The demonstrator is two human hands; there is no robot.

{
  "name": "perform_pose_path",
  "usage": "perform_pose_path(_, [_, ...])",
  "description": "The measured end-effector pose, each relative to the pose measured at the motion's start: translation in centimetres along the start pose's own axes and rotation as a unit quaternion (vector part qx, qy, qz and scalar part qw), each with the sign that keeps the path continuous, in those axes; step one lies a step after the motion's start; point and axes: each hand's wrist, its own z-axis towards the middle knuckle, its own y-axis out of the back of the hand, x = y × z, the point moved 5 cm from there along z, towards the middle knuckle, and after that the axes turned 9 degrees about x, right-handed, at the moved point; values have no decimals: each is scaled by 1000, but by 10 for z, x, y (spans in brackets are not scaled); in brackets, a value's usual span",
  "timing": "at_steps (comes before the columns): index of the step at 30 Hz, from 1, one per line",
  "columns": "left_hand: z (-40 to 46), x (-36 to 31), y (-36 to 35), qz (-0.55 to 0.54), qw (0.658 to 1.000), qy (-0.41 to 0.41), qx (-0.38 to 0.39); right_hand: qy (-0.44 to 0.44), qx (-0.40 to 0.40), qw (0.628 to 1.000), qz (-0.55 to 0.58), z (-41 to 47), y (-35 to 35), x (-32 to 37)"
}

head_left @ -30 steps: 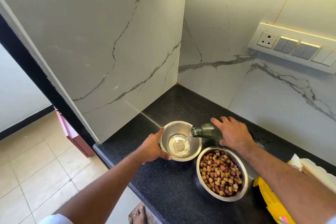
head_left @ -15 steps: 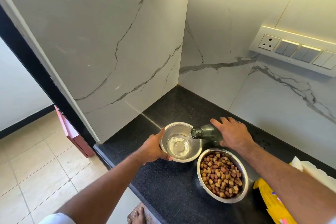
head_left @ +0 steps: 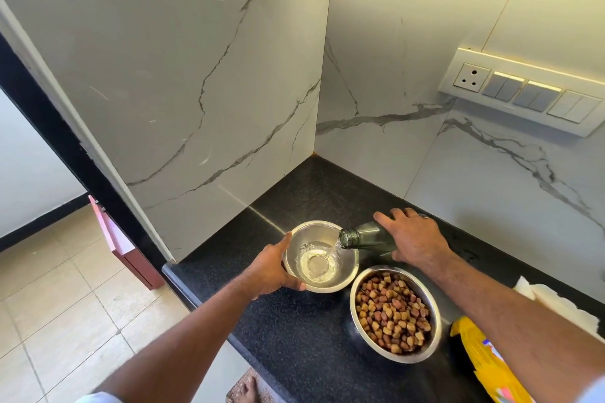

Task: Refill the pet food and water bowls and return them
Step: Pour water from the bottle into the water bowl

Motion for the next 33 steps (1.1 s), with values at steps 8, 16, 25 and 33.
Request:
perform_pose_path(8, [-1, 1, -1, -1, 1000, 8, 0, -2, -13, 1000, -2, -4, 1, -2])
perform_pose_path(16, [-6, -2, -1, -5, 1000, 14, -9, -2, -21, 1000, -5, -7, 2, -3])
perform_pose_path(25, [-4, 4, 3, -21, 1000, 3, -12, -4, -19, 1000, -1, -8, 4, -3])
perform_pose_path(33, [-8, 0, 6, -19, 999, -1, -29, -6, -18, 1000, 3, -7, 4, -4])
